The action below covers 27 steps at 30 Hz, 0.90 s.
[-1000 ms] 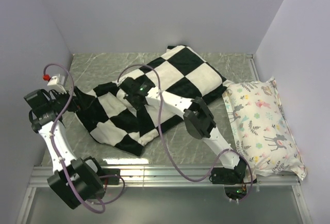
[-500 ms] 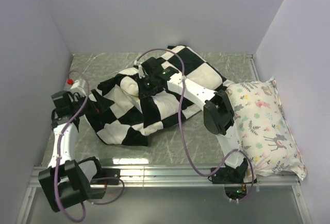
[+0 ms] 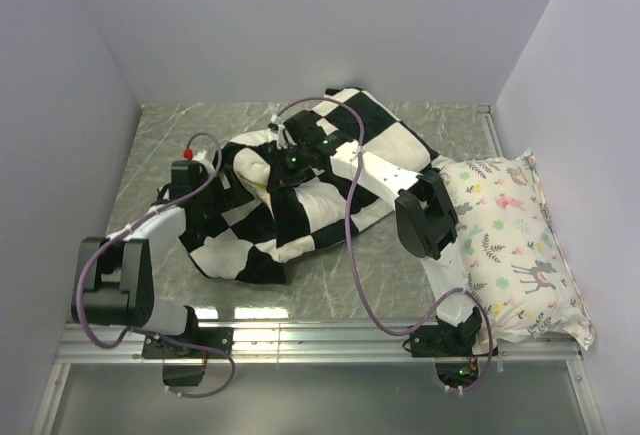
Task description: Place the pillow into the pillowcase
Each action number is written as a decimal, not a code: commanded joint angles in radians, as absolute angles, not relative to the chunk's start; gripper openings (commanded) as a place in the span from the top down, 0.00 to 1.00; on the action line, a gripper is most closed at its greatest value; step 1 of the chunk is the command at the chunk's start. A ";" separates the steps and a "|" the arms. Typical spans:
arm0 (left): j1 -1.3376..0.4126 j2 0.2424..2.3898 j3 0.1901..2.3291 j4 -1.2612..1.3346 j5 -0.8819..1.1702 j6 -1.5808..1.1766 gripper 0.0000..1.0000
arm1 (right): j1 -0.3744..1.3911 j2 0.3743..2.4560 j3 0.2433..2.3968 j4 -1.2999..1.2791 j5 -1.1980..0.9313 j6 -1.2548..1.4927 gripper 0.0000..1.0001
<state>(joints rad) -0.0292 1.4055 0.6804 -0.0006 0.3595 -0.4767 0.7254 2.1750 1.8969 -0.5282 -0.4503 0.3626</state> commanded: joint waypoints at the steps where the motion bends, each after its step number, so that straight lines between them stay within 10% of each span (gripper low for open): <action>1: -0.098 1.479 0.762 0.074 0.169 -0.551 0.10 | 0.712 2.085 1.898 -0.433 -0.558 0.434 1.00; 8: -0.155 1.632 0.850 0.003 0.003 -0.578 0.16 | 0.706 2.040 1.844 -0.400 -0.621 0.475 1.00; 18: -0.088 1.545 0.856 -0.236 -0.025 -0.397 0.96 | 0.666 2.005 1.770 -0.373 -0.592 0.479 1.00; 27: 0.071 1.153 0.899 -0.448 0.276 -0.177 1.00 | 0.686 2.118 1.739 -0.357 -0.416 0.404 1.00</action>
